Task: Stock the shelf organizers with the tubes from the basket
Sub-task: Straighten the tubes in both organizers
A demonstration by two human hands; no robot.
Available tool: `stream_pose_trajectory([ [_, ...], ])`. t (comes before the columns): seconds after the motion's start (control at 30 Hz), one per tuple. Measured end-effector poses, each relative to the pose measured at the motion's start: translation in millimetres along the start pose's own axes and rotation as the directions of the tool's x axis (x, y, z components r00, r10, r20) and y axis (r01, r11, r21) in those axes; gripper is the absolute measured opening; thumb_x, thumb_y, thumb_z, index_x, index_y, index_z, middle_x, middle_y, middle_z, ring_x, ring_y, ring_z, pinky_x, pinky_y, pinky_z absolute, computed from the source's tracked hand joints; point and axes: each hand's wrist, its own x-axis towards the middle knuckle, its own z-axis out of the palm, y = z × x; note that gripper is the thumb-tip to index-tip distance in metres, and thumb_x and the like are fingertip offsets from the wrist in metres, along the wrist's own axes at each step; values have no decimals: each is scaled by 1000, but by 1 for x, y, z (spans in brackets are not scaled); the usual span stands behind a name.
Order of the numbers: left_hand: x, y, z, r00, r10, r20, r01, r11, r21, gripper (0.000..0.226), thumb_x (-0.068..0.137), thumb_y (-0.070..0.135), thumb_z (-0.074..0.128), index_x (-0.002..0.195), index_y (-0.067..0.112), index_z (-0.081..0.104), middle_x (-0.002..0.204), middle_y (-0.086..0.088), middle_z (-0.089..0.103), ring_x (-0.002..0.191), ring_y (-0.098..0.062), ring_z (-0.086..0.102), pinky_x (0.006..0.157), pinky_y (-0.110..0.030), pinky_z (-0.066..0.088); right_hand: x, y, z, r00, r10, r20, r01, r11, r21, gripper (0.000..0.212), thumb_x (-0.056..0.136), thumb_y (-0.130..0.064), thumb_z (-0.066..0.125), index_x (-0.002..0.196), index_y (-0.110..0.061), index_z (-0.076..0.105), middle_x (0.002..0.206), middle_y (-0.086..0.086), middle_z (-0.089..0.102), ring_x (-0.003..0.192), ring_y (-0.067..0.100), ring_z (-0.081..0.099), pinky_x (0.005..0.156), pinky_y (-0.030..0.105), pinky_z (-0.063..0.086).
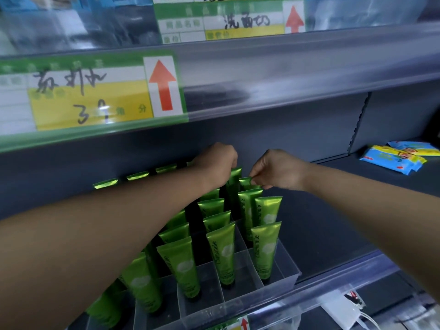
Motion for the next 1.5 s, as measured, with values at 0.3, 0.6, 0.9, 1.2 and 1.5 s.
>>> stream_pose_trajectory([
  [0.3,0,-2,-1,1000,16,-18,-16,1000,24,30,80,-5,54,95,14,70,100,-11,69,92,-28,65,80,-34,54,5,-9,9,999,-38,-7,38,997,67,11,79,-10,73,90,-11,74,64,-4,63,59,11,57,65,23,51],
  [0.6,-1,-2,0,999,23,-26,-22,999,35,29,80,-4,53,95,15,70,100,-11,68,92,-29,64,75,-31,52,5,-11,12,997,-77,16,76,997,11,18,81,-12,71,98,-9,74,78,-8,62,60,-4,50,54,-3,35],
  [0.9,-4,-4,-4,1000,17,-14,-16,999,31,30,80,-4,52,94,15,71,97,-11,69,91,-28,65,79,-38,55,-1,-13,6,998,-62,23,61,998,30,20,82,-8,70,102,-10,72,85,2,69,70,5,58,77,21,49],
  [1.2,-20,1,-25,989,94,-110,-91,995,32,30,78,0,53,100,17,65,104,-7,66,97,-28,61,84,-35,50,-27,-5,-26,996,-27,-88,35,995,94,14,83,-10,69,96,-14,72,94,9,72,81,12,61,83,24,49],
  [1.5,-45,35,-17,982,188,-13,-188,981,-55,8,80,16,67,87,15,71,89,-5,71,87,-21,65,79,-31,52,-58,5,-25,996,35,-84,-25,992,121,7,78,-21,75,83,-19,73,87,8,74,84,21,69,82,32,54],
])
